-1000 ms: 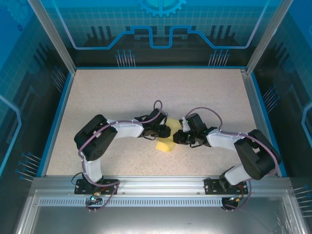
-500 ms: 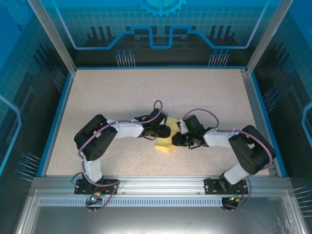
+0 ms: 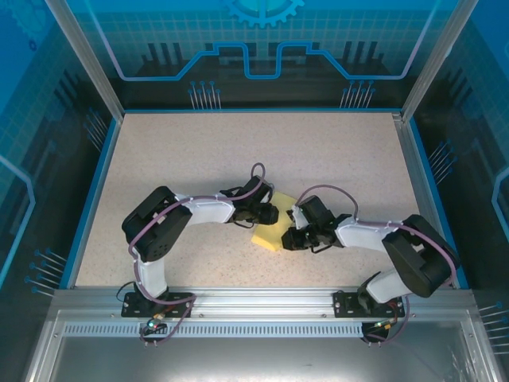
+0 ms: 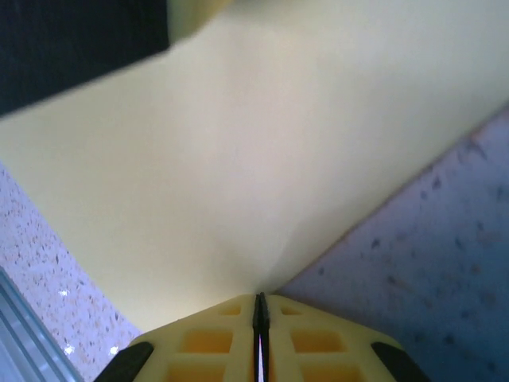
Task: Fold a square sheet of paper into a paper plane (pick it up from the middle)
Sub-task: Fold the square sheet of paper in half at the center of the table.
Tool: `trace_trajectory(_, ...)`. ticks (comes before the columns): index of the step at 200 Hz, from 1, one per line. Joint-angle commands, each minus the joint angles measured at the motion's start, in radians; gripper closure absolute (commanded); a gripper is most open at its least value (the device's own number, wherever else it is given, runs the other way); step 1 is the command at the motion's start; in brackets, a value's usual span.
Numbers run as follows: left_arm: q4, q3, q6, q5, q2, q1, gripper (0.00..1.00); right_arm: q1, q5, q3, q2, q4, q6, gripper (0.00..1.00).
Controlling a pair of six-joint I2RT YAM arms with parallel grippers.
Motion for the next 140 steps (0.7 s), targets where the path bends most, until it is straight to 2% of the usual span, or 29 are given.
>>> trace_trajectory(1, -0.176, -0.045, 0.023, -0.019, 0.101, 0.010, 0.68, 0.016, 0.011, -0.022, -0.074, 0.017, 0.104, 0.89)
trace_trajectory(42, -0.176, -0.042, 0.025, -0.015, 0.102, 0.009, 0.68, 0.018, 0.103, -0.077, -0.131, 0.212, 0.309, 0.89)
trace_trajectory(106, -0.163, -0.053, 0.027, -0.006, 0.106, 0.009, 0.68, 0.056, 0.063, -0.046, 0.041, 0.315, 0.310, 0.88)
trace_trajectory(140, -0.158, -0.061, 0.029, -0.009, 0.106, 0.010, 0.68, 0.064, 0.042, -0.051, 0.086, 0.303, 0.280, 0.88)
